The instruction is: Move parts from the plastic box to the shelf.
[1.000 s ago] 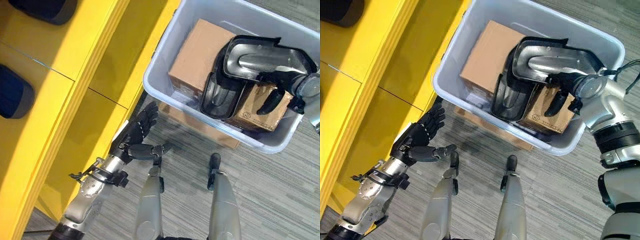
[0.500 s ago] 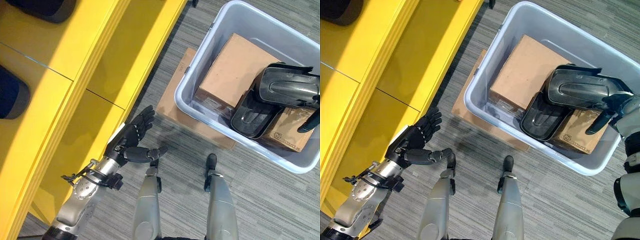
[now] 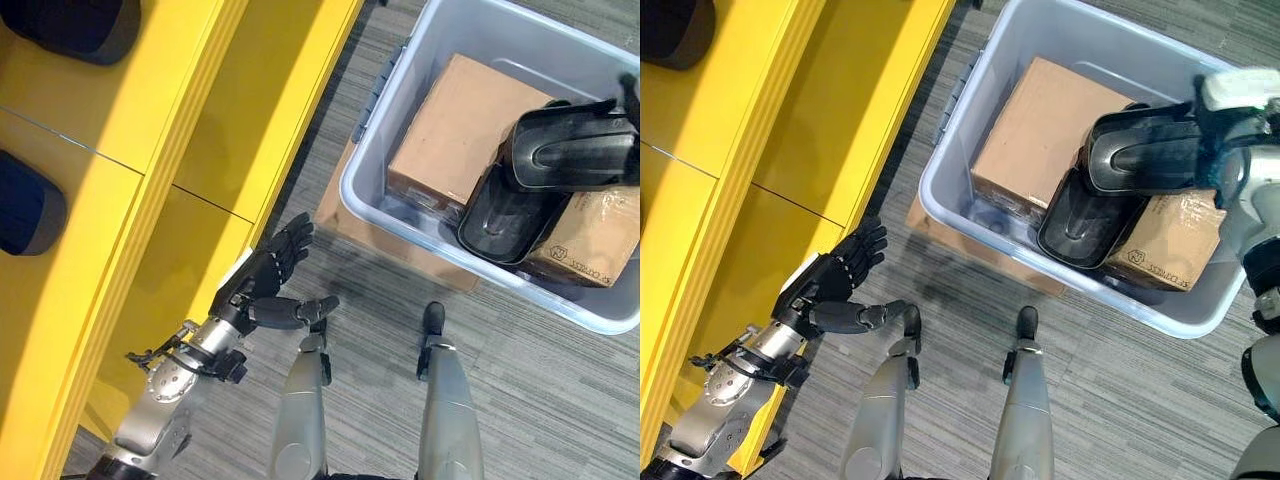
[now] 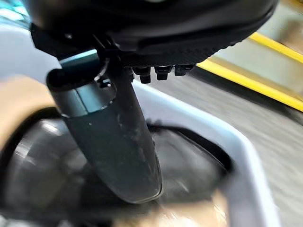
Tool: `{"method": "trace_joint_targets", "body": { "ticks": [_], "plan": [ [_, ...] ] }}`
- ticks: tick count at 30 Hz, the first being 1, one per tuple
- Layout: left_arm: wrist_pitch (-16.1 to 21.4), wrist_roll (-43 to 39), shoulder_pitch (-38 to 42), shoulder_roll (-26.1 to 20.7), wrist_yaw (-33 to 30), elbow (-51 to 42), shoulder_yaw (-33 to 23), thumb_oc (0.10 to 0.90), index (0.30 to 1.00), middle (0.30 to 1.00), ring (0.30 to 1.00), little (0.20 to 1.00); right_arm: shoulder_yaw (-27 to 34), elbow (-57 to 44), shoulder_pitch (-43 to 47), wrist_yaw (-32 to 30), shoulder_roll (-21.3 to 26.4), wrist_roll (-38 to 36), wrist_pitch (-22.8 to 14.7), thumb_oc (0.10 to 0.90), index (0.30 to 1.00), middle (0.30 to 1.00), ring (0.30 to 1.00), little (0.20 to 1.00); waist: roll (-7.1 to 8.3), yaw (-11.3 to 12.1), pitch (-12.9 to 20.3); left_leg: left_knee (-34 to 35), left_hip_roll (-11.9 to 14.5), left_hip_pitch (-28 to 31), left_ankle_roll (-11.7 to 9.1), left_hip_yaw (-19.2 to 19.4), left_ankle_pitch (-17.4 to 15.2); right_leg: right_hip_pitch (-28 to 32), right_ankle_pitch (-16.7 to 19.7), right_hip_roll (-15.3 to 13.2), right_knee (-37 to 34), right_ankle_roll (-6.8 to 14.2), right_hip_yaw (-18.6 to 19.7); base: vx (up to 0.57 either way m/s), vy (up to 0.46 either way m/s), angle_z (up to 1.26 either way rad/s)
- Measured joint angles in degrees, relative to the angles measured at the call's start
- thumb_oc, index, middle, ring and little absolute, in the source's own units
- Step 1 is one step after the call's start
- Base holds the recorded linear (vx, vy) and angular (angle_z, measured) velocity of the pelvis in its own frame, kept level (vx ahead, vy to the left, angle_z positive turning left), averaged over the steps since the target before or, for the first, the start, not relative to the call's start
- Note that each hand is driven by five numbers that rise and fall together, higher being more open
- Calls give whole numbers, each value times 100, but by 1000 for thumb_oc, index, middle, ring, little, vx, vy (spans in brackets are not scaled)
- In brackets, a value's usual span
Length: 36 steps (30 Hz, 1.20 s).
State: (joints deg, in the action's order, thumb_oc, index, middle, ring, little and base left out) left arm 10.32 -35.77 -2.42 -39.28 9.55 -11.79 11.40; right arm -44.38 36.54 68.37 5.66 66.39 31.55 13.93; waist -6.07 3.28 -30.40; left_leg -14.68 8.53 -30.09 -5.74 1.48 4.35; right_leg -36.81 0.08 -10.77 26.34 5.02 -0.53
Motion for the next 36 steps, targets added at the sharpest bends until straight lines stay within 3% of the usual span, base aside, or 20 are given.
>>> {"method": "trace_joint_targets", "body": {
  "ticks": [6,9,11,15,16,19,22,25,27,28,31,36],
  "plan": [
    [6,-6,33,0,45,2,-21,900,1000,1000,1000,1000,-12,-765,0,-17,-9,173,23,900,1000,1000,1000,1000,-3,1,1,-1,-33,13,5,4,-4,11,-1,-28,1,-2,16,3,51,1],
    [6,-6,52,14,114,2,-27,900,1000,1000,1000,1000,4,-1100,-36,-53,-63,142,180,900,1000,1000,1000,1000,-4,-7,1,-3,-60,22,8,13,-6,12,1,-51,2,1,41,3,40,0],
    [6,-7,58,16,111,2,-26,900,1000,1000,1000,1000,167,-1357,-182,-159,-186,-105,474,900,1000,1000,1000,1000,-5,-10,2,-4,-69,38,8,31,-5,14,-6,-55,-1,-11,69,3,39,-4],
    [3,-5,73,172,98,-1,-35,900,1000,1000,1000,1000,946,-1628,-679,-610,-800,-1089,1065,900,1000,1000,1000,1000,-8,-19,3,6,-75,99,9,123,-9,17,-5,-53,-30,-9,162,4,49,-7],
    [-4,-3,98,269,76,-1,-19,900,1000,1000,1000,1000,1490,-1862,-1013,-833,-1208,-1407,1369,900,1000,1000,1000,1000,-9,-26,3,16,-74,117,16,126,-13,31,-5,-52,-45,-9,163,10,75,-5],
    [-35,4,177,286,53,-5,-3,900,1000,1000,1000,1000,1893,-2058,-1358,-1399,-1729,-2191,1647,900,1000,1000,1000,1000,-18,-84,2,36,-73,121,17,138,-13,19,-5,-47,-49,-9,176,17,103,-2],
    [-70,10,234,491,-139,-5,41,900,1000,1000,1000,1000,2575,-2386,-1903,-2702,-2520,-3225,1595,900,1000,1000,1000,1000,-92,-179,-5,84,-89,137,18,180,-13,11,10,-51,-79,12,221,25,123,-6],
    [-121,25,281,671,-324,7,92,900,1000,1000,1000,1000,3015,-2796,-2470,-3612,-3139,-3882,1290,900,1000,1000,1000,1000,-133,-266,-4,158,-125,249,46,327,-30,27,65,-63,-123,99,358,24,136,-15],
    [-119,48,346,794,-498,10,199,900,1000,1000,1000,1000,3146,-3128,-2835,-4086,-3402,-4135,1005,900,1000,1000,1000,1000,-147,-316,-5,215,-177,320,52,419,-31,29,71,-99,-137,114,452,30,223,-13],
    [-116,63,377,925,-602,31,257,900,1000,1000,1000,1000,3342,-3421,-3231,-4334,-3714,-4186,692,900,1000,1000,1000,1000,-165,-449,-4,228,-211,372,58,472,-36,63,86,-127,-179,146,498,25,289,-13],
    [-89,135,441,968,-885,93,437,900,1000,1000,1000,1000,3321,-3699,-3659,-4545,-3968,-4170,397,900,1000,1000,1000,1000,-191,-655,1,364,-275,537,85,610,-24,133,125,-164,-271,217,627,11,185,-15],
    [87,258,563,1144,-1012,238,590,900,1000,1000,1000,1000,3277,-3614,-3714,-4738,-4062,-4044,310,900,1000,1000,1000,1000,-210,-788,13,431,-298,613,120,700,3,159,165,-175,-359,243,713,11,140,-7]
  ]
}}
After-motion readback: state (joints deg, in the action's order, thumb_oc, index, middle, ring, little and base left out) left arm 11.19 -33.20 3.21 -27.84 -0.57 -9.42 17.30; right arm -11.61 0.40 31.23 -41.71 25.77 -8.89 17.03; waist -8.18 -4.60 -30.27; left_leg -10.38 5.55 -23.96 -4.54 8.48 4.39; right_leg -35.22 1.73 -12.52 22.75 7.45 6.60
